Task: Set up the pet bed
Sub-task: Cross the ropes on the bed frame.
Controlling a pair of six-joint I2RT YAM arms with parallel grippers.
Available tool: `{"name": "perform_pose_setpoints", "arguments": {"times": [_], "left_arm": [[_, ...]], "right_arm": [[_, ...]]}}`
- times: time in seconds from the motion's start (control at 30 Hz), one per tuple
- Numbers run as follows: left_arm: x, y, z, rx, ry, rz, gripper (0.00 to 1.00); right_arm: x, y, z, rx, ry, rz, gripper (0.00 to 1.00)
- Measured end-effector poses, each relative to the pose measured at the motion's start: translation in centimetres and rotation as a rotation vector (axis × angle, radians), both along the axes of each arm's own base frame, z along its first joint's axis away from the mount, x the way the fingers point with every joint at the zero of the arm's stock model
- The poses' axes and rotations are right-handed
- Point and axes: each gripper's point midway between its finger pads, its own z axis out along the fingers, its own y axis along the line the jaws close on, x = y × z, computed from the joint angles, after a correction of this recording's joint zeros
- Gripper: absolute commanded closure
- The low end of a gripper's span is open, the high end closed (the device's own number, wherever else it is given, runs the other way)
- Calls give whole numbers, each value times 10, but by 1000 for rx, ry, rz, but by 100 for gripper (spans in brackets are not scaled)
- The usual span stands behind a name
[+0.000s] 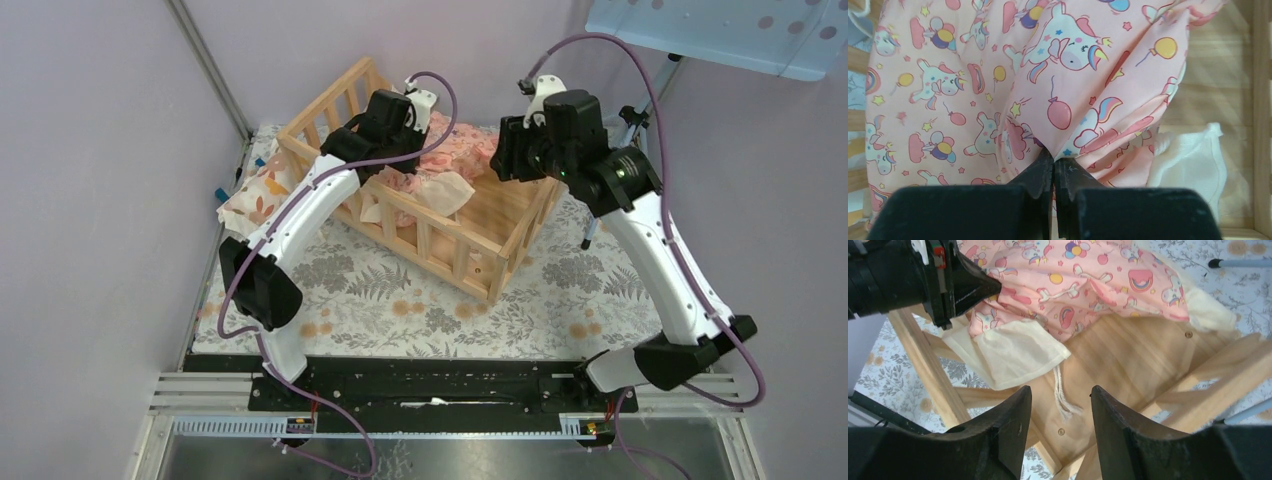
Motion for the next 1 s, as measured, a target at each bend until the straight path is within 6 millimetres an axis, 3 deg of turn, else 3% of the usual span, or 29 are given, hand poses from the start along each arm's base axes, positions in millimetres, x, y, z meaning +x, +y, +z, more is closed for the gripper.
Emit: {"name": "perform_pose_setpoints", "arguments": {"times": [0.13,0.3,0.53,0.73,1.0], "left_arm": [[6,11,-15,-1,27,14,100],[17,26,-19,-15,23,46,100],[30,56,-12,-66,1,125,100],[38,73,-19,-94,10,172,100],[44,82,-18,-122,13,192,100]], "right_arm": [[25,13,-6,-41,11,17,46],[50,28,-37,-103,73,51,40],[62,52,-83,-144,206,161,38],[69,74,-108,-126,274,252,39],[77,93,-131,-87,288,312,40]]}}
